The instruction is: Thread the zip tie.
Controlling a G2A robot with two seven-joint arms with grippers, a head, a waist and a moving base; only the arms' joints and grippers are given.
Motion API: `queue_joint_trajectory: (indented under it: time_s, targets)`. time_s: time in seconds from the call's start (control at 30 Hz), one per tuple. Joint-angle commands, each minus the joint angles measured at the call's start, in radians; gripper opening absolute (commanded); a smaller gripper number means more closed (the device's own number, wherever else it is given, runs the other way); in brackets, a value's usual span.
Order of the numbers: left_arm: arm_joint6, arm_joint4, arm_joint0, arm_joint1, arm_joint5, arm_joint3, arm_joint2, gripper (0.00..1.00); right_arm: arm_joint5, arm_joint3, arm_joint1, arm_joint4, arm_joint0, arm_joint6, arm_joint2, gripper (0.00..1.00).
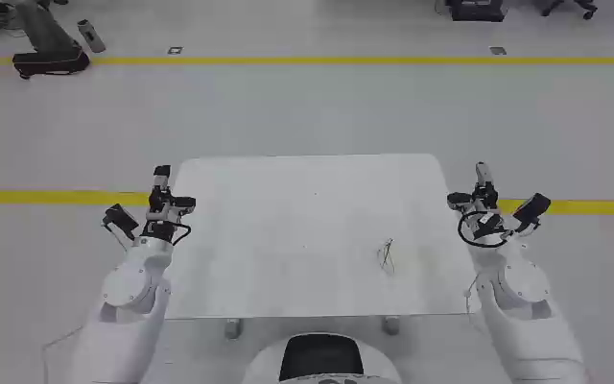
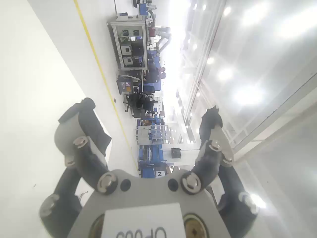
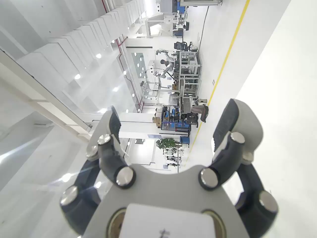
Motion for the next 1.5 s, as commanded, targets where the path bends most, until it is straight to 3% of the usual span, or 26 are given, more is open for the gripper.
queue_joint_trajectory:
  time_s: [0.0, 0.03, 0.07, 0.2, 0.3, 0.4, 0.77, 0.8, 0.93, 1.1, 1.13, 1.47]
  targets:
    - [0.0, 0.0, 0.0, 0.0, 0.0, 0.0, 0.0, 0.78, 0.0, 0.0, 0.0, 0.0, 0.0, 0.0, 0.0, 0.78]
    - [0.0, 0.0, 0.0, 0.0, 0.0, 0.0, 0.0, 1.0, 0.0, 0.0, 0.0, 0.0, 0.0, 0.0, 0.0, 0.78]
    - [0.0, 0.0, 0.0, 0.0, 0.0, 0.0, 0.0, 1.0, -0.006, -0.01, 0.002, -0.023, 0.009, 0.011, 0.002, 1.0]
    - [0.0, 0.0, 0.0, 0.0, 0.0, 0.0, 0.0, 1.0, -0.01, 0.028, 0.017, -0.213, 0.08, 0.162, 0.006, 1.0]
    - [0.0, 0.0, 0.0, 0.0, 0.0, 0.0, 0.0, 1.0, -0.05, 0.049, 0.028, -0.331, 0.109, 0.26, 0.013, 1.0]
    - [0.0, 0.0, 0.0, 0.0, 0.0, 0.0, 0.0, 1.0, -0.089, 0.062, 0.041, -0.42, 0.119, 0.426, 0.02, 1.0]
    - [0.0, 0.0, 0.0, 0.0, 0.0, 0.0, 0.0, 1.0, -0.104, 0.048, 0.044, -0.457, 0.125, 0.446, 0.016, 1.0]
    - [0.0, 0.0, 0.0, 0.0, 0.0, 0.0, 0.0, 1.0, -0.13, 0.04, 0.051, -0.543, 0.139, 0.51, 0.011, 1.0]
    - [0.0, 0.0, 0.0, 0.0, 0.0, 0.0, 0.0, 1.0, -0.184, 0.052, 0.07, -0.707, 0.192, 0.693, 0.008, 1.0]
    - [0.0, 0.0, 0.0, 0.0, 0.0, 0.0, 0.0, 1.0, -0.212, 0.059, 0.087, -0.767, 0.218, 0.918, -0.018, 1.0]
    - [0.0, 0.0, 0.0, 0.0, 0.0, 0.0, 0.0, 1.0, -0.239, 0.055, 0.092, -0.781, 0.215, 0.993, -0.026, 1.0]
    - [0.0, 0.0, 0.0, 0.0, 0.0, 0.0, 0.0, 1.0, -0.25, 0.049, 0.094, -0.791, 0.215, 1.006, -0.028, 1.0]
